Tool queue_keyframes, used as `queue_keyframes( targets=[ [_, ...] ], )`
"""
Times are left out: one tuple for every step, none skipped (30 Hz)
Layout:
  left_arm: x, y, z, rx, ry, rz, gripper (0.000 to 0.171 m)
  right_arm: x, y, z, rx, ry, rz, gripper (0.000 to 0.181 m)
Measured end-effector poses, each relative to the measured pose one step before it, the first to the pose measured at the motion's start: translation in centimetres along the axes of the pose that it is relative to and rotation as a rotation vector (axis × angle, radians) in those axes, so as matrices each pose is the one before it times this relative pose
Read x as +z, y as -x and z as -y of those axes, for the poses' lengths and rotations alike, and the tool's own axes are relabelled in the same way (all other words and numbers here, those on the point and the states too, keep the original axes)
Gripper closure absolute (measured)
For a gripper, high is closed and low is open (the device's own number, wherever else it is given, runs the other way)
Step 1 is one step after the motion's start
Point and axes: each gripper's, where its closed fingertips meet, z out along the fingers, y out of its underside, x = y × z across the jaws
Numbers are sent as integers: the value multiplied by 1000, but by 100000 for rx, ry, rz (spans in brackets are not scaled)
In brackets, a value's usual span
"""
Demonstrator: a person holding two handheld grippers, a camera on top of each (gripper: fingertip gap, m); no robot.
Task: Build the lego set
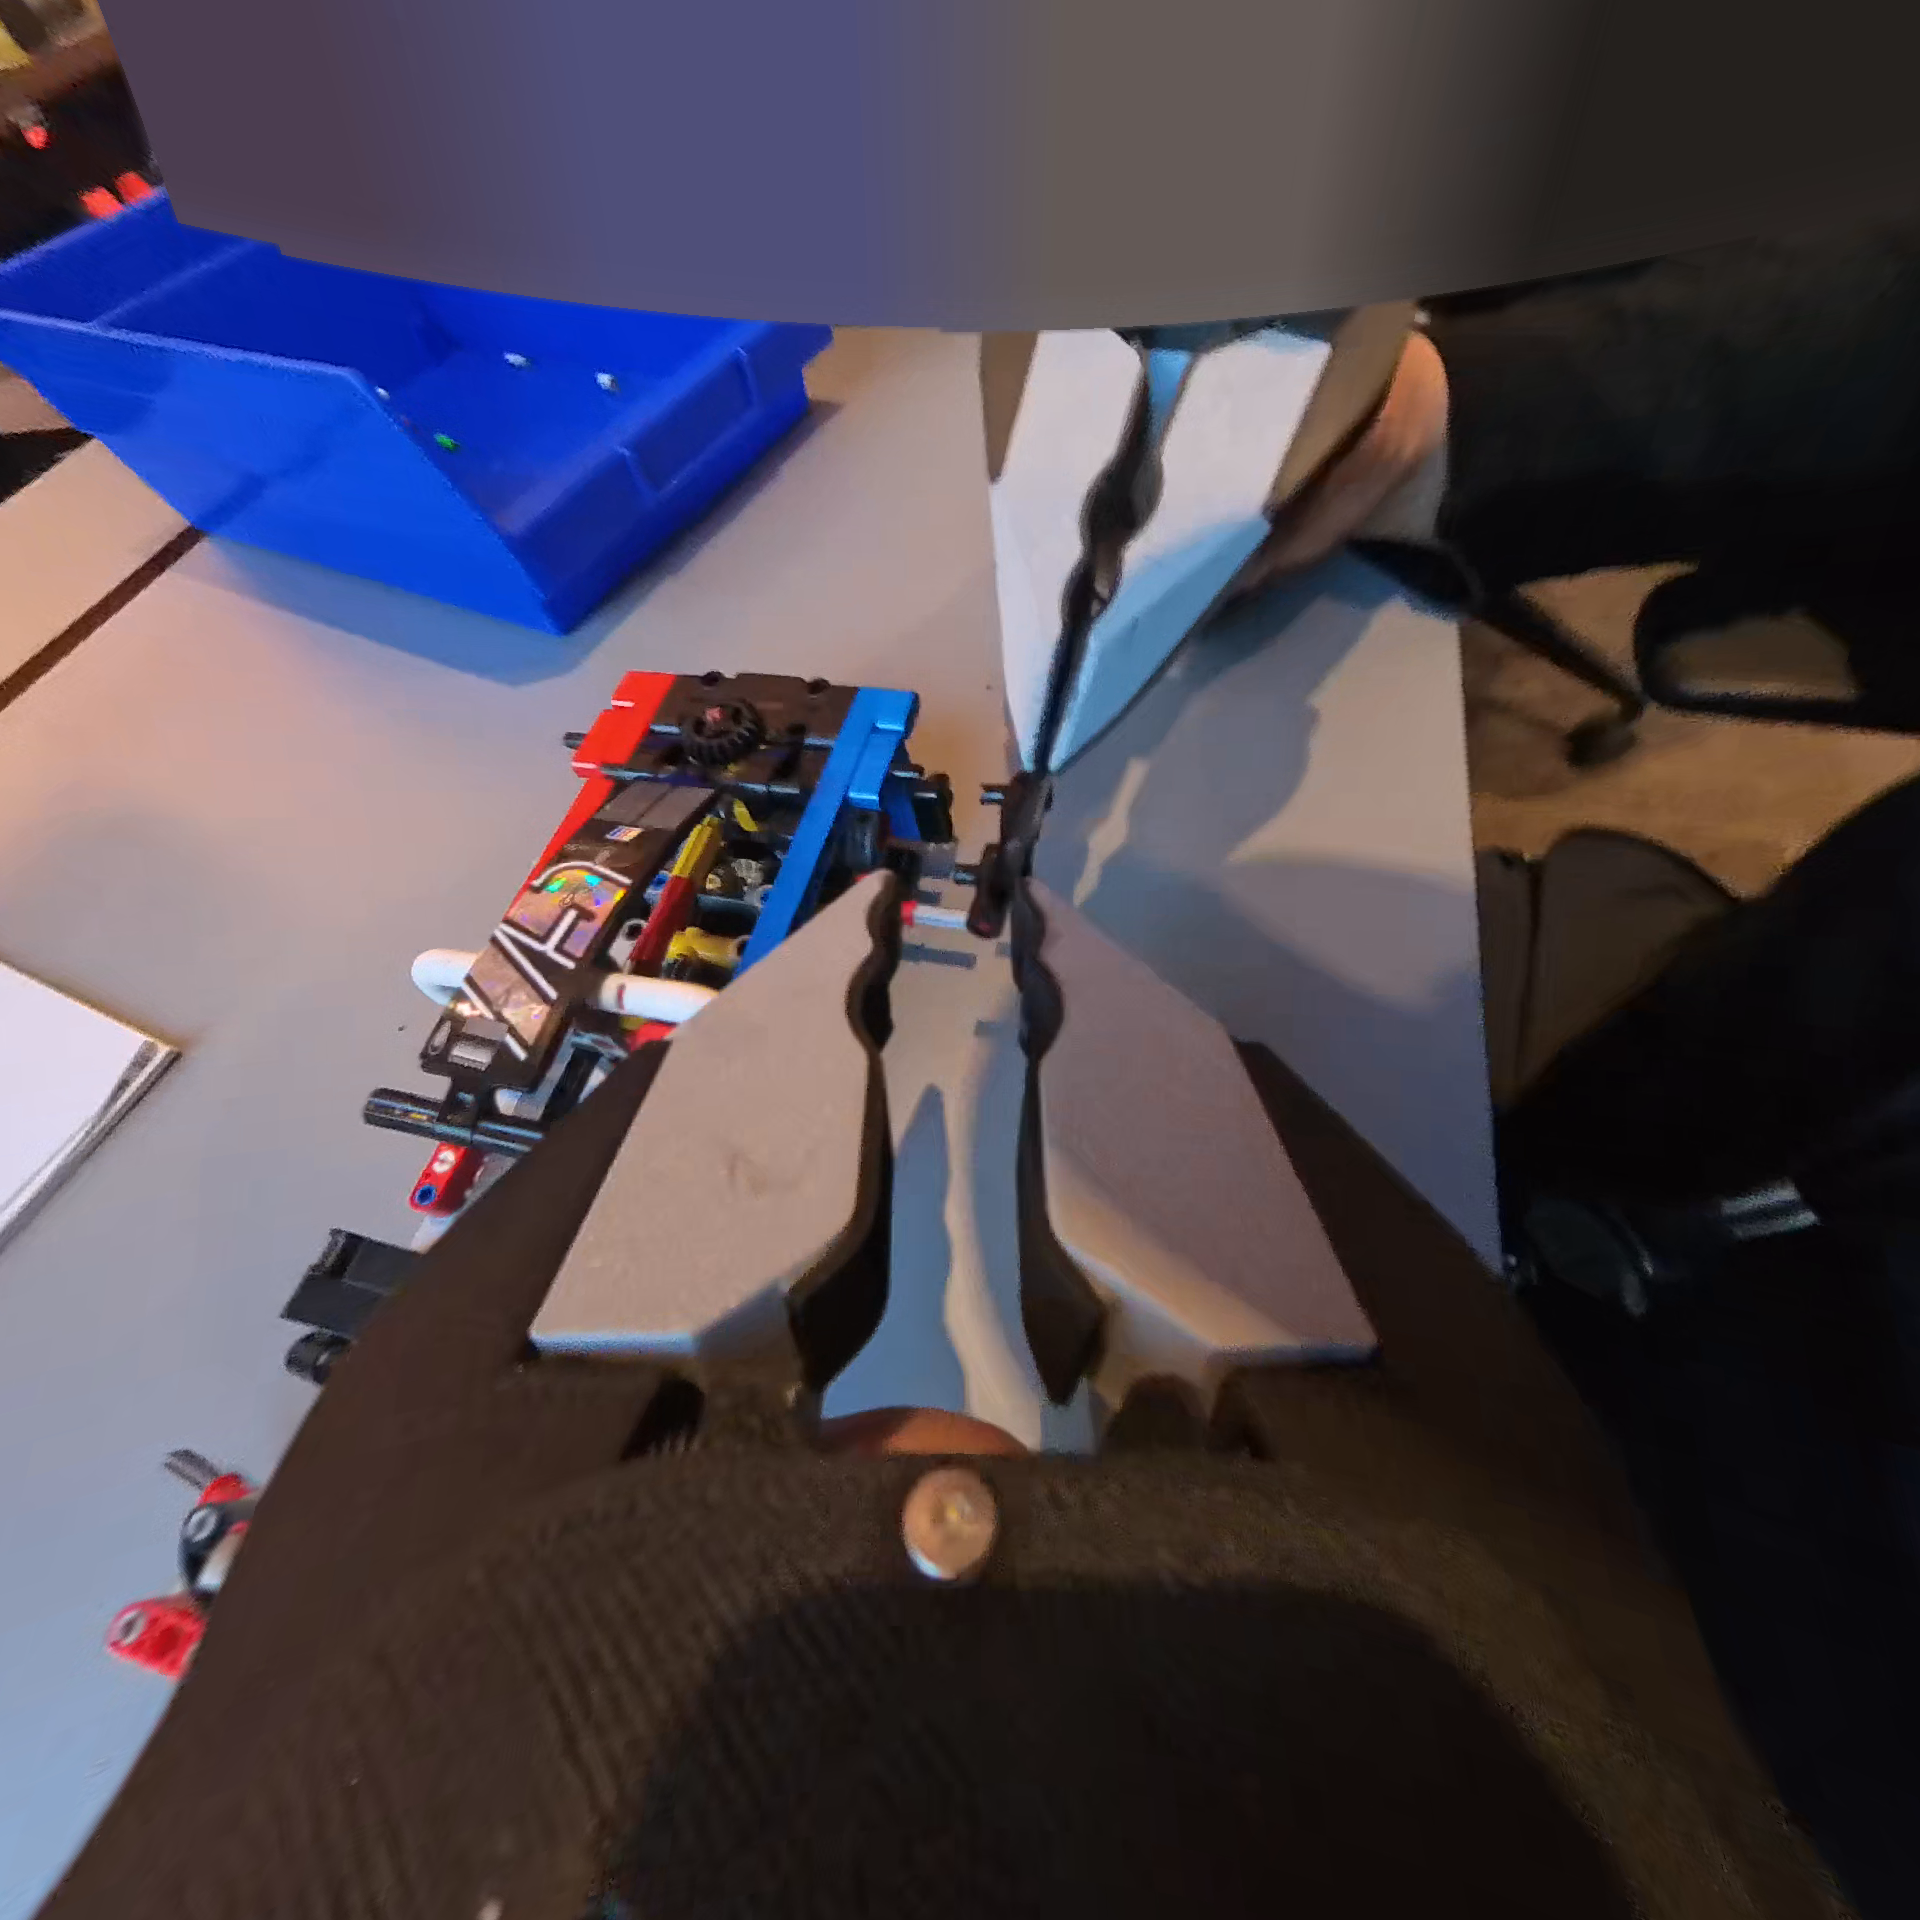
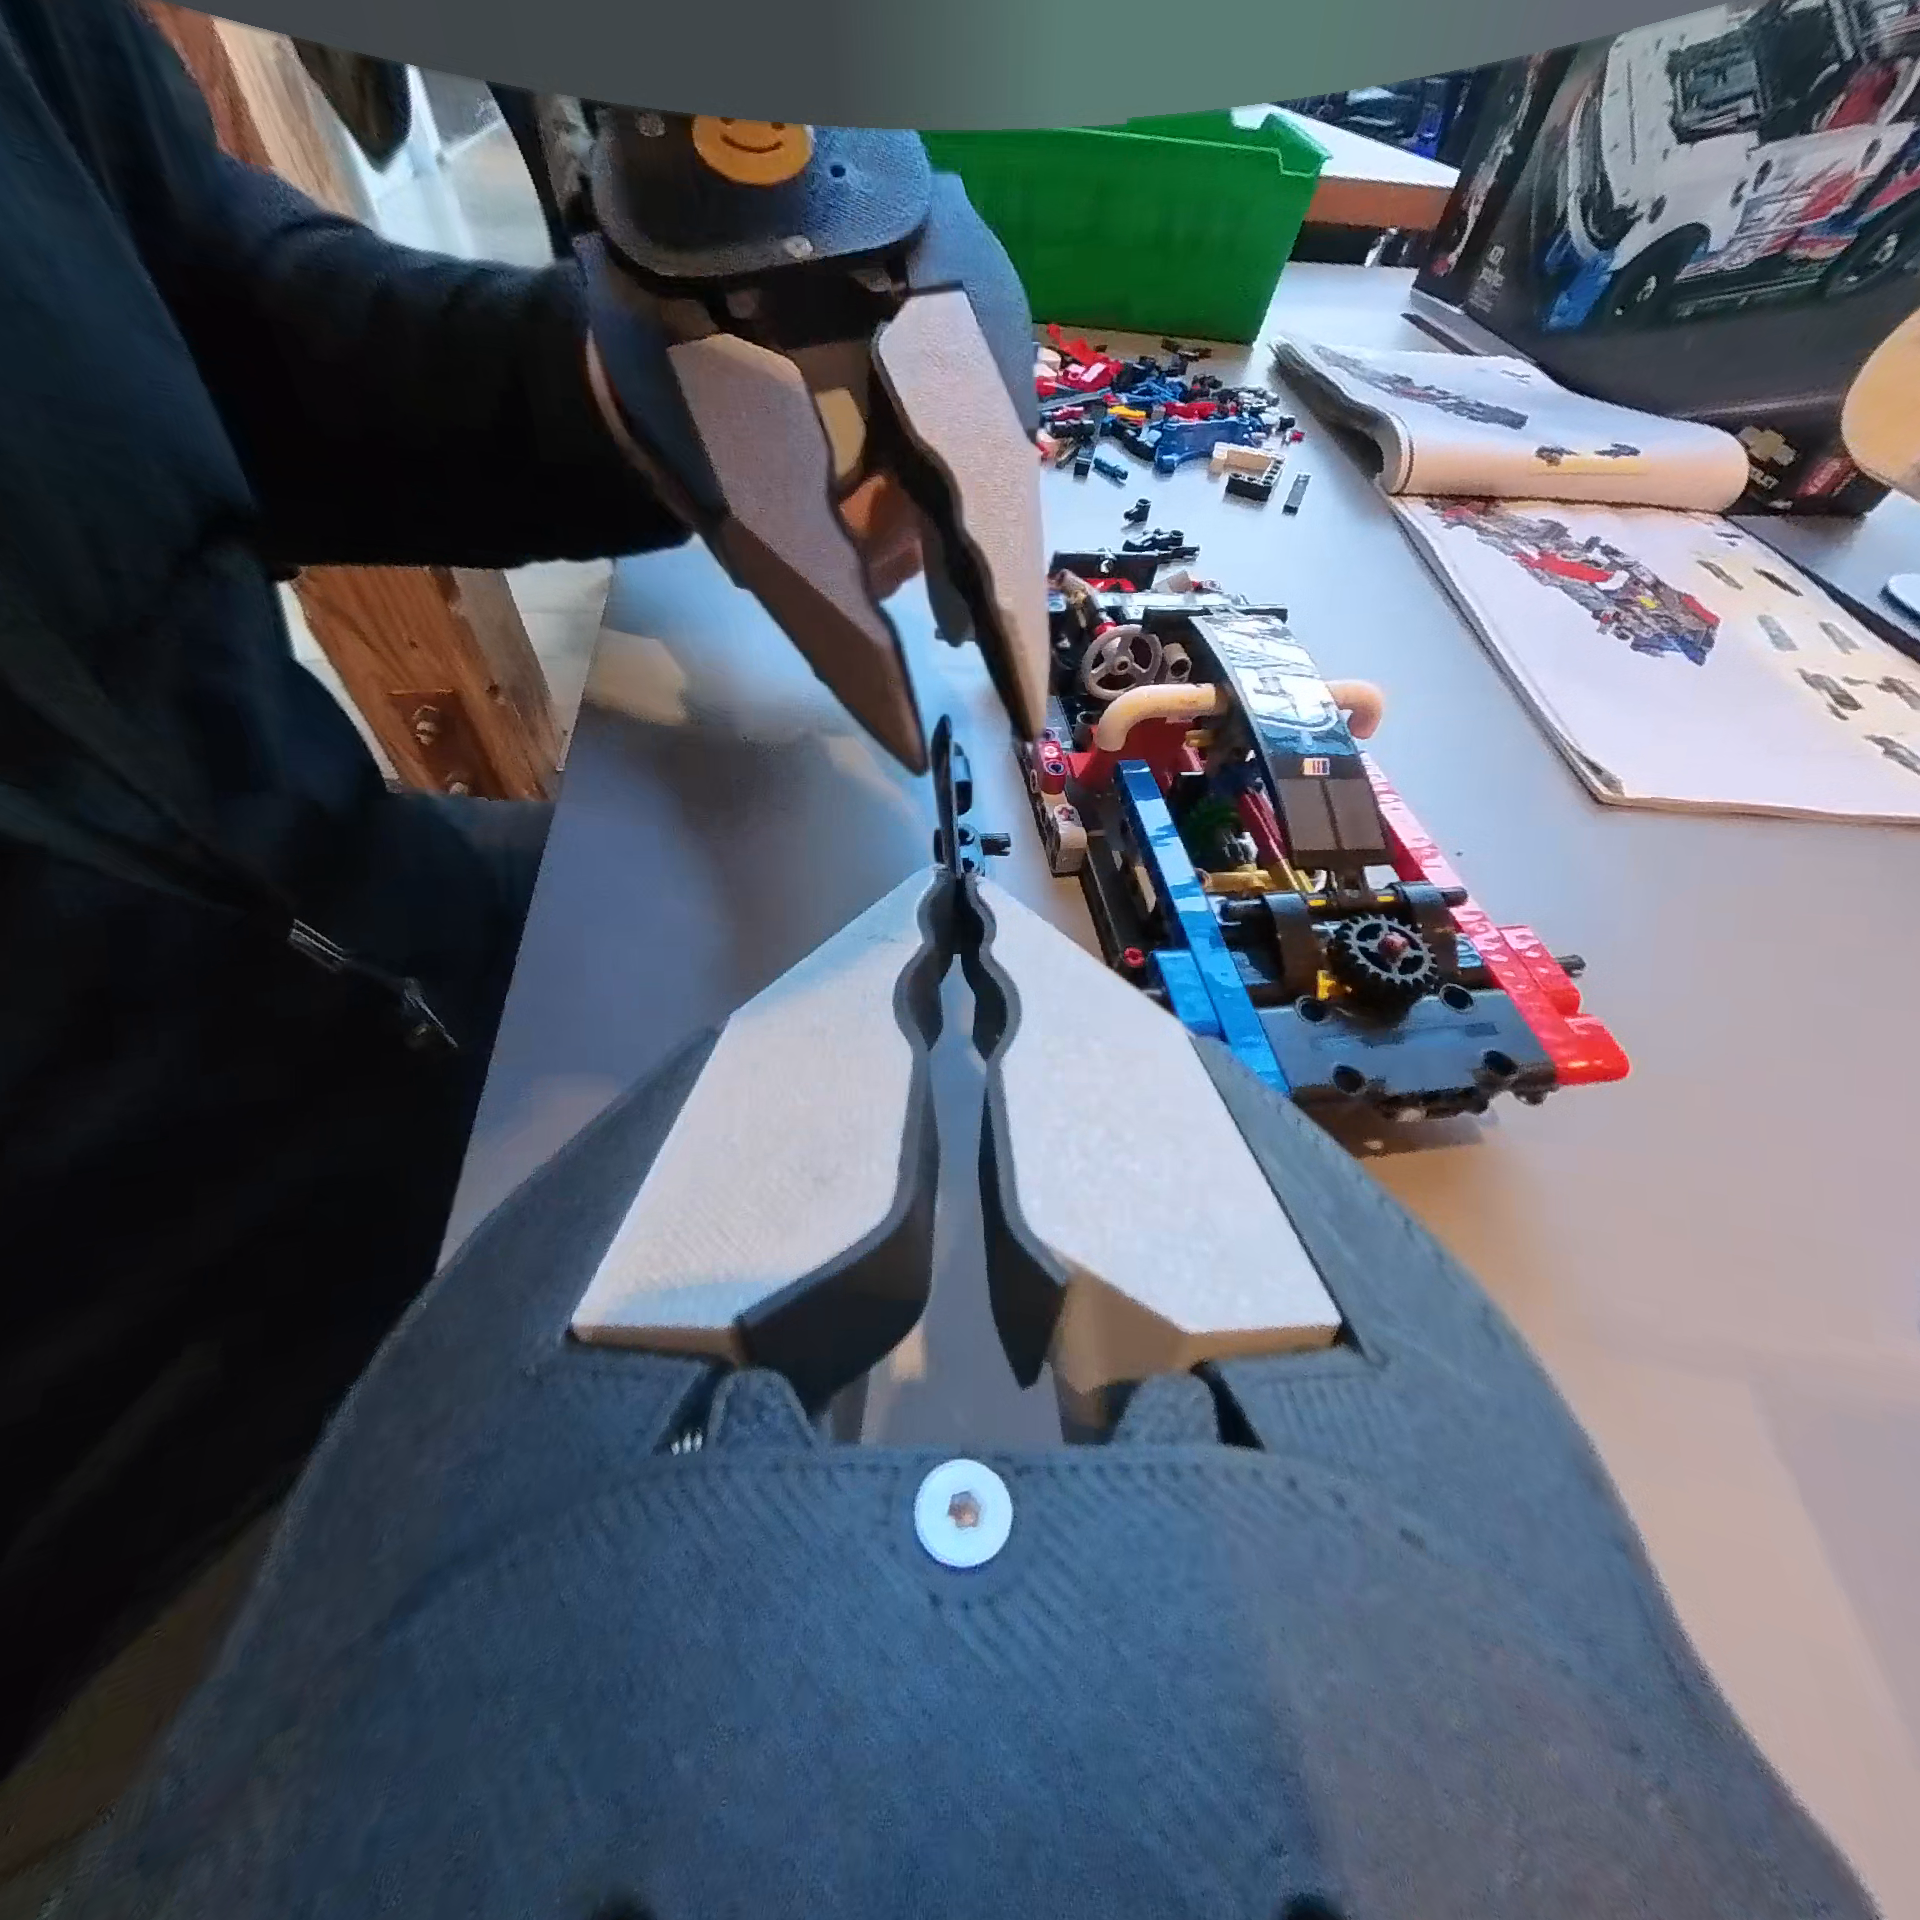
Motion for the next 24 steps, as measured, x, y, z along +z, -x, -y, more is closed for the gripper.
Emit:
queue_keyframes(
  targets=[
    [137, -197, 19, -1738, -1768, -2146, 158, 136, -171, -51, -801, 577, -124, 181],
    [135, -464, -143, -663, -993, -3584, 162, 164, -132, -69, -486, 698, 243, 181],
    [138, 30, -202, -520, -84, -413, 161, 164, 13, 0, -153, 283, 1251, 181],
    [82, 0, -68, 48, -395, -541, 161, 160, 17, 26, -95, 52, 1239, 181],
    [-20, -22, 240, 400, -1888, -523, 161, 162, -63, -35, -442, 529, 614, 181],
    [-108, 23, 389, 882, -3000, -57, 166, 139, -124, -76, -1063, 695, -45, 181],
    [-110, 69, 263, 1329, -2478, 121, 171, 109, -143, -17, -1355, 321, -386, 181],
    [-28, 247, -123, 1647, 331, 786, 171, 93, -142, -29, -997, 352, -361, 181],
    [58, 129, -343, 1524, 2309, -416, 171, 119, -130, -183, -246, 1318, 10, 181],
    [118, 68, -353, 564, 2862, -929, 171, 106, -150, -231, 231, 1578, -21, 181],
    [137, 119, -204, 690, 2207, -305, 171, 50, -200, -163, -49, 1035, -571, 181],
    [123, 40, -30, 1329, 1013, -428, 171, 0, -180, -86, -426, 514, -616, 181],
    [100, 68, -28, 1721, 744, -287, 171, -23, -124, -40, -85, 81, -236, 181],
    [29, 130, 57, 1704, -43, 192, 171, -37, -93, 26, 301, -414, 37, 181],
    [-37, 82, 195, 693, -1273, -266, 171, -50, -39, 94, 325, -863, 375, 181],
    [-84, -17, 296, -1100, -2148, -1243, 171, -61, 40, 122, 338, -1025, 841, 181],
    [-109, -48, 408, -2793, -3224, -1578, 171, -69, 42, 166, 161, -1272, 552, 181],
    [-98, 47, 312, -3957, -3116, -1207, 171, -65, 13, 169, -97, -1222, 122, 181],
    [-67, 130, 61, -3708, -1640, -949, 171, -13, 44, 51, -125, -378, 256, 181],
    [-83, 188, -176, -2400, -63, -373, 169, 8, -21, -29, 18, 173, -68, 181],
    [-106, 240, -191, -926, 371, 635, 161, 12, -45, -6, -30, -12, -229, 181],
    [-164, 295, -104, 546, 228, 1778, 158, -9, -72, 31, -123, -213, -406, 181],
    [-200, 112, -58, 1786, 121, 984, 157, -14, -69, 14, 226, -147, -53, 181],
    [-144, -89, -78, 1906, 516, -62, 157, -12, -12, 6, 509, -192, 416, 181]
  ],
)
